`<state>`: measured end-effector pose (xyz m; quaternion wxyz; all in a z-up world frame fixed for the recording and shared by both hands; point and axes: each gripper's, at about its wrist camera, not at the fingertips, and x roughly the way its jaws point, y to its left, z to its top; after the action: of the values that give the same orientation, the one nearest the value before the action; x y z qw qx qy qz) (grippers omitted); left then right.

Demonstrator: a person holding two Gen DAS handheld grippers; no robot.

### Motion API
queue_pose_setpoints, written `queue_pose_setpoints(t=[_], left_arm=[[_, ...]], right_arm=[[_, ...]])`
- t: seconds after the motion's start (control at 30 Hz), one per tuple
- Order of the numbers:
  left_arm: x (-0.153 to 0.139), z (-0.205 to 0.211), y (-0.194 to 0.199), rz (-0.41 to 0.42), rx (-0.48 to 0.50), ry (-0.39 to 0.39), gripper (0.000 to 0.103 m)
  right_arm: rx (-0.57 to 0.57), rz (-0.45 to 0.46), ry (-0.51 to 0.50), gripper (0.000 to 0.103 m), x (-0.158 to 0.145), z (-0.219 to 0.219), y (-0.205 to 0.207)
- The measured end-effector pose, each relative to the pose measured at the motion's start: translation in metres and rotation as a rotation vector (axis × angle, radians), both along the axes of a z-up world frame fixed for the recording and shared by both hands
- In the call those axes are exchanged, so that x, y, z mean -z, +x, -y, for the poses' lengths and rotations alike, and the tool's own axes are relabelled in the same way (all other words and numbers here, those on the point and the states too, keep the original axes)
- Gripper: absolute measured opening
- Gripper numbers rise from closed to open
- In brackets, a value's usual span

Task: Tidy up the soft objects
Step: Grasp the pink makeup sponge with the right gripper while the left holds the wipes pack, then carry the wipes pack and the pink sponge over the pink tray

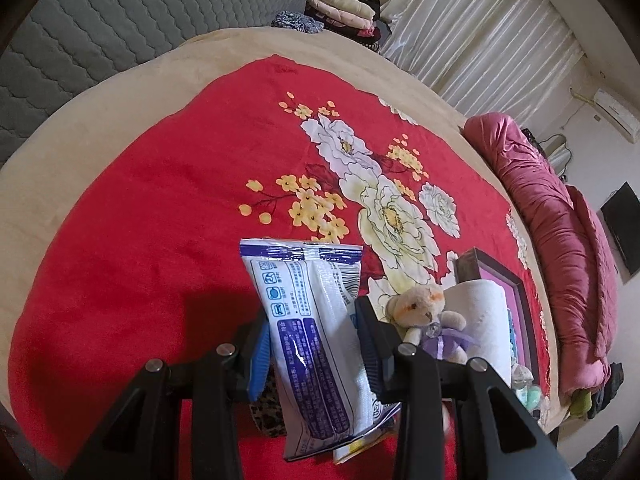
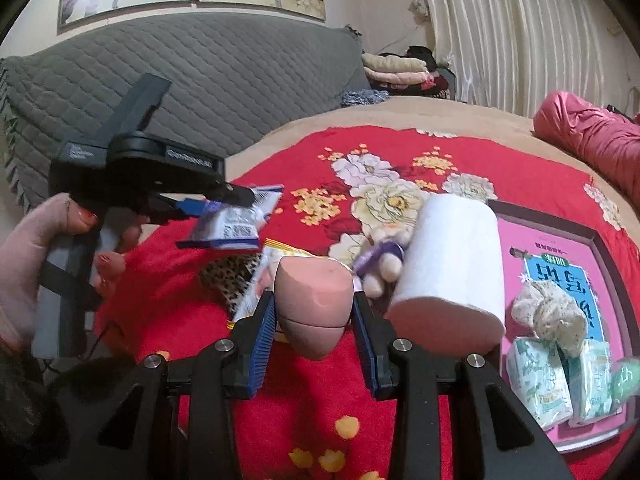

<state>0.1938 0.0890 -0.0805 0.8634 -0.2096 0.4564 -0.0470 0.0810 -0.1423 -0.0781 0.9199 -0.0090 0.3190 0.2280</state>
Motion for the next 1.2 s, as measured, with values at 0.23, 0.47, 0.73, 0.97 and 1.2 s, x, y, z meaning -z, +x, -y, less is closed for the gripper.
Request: queue_pose_setpoints(t=[0.23, 0.47, 0.73, 0.97, 1.2], left_arm=[[0.001, -0.004, -0.002, 0.005, -0.014, 0.018, 0.039], [0.000, -0.007, -0.005, 0.012, -0.021, 0.039, 0.039], [-0.010, 0.002, -0.008, 0.031, 0.010, 0.031, 0.039], [-0.025, 0.024, -0.012, 0.070, 0.045, 0.064, 0.039], [-0.039, 0.045, -0.016, 0.103, 0.093, 0.067, 0.039]], right_arm=[[-0.031, -0.018, -0.006, 0.039, 0.001, -0.010, 0.001], [-0.043, -0.044, -0.020, 0.039, 0.009, -0.016, 0.005], [-0.015, -0.018, 0.022, 0.039, -0.004, -0.007, 0.015], [0.039, 0.023, 0.057, 0.039, -0.025, 0.004, 0.028], [0.134, 0.045, 0.094, 0.039, -0.041, 0.026, 0.045]])
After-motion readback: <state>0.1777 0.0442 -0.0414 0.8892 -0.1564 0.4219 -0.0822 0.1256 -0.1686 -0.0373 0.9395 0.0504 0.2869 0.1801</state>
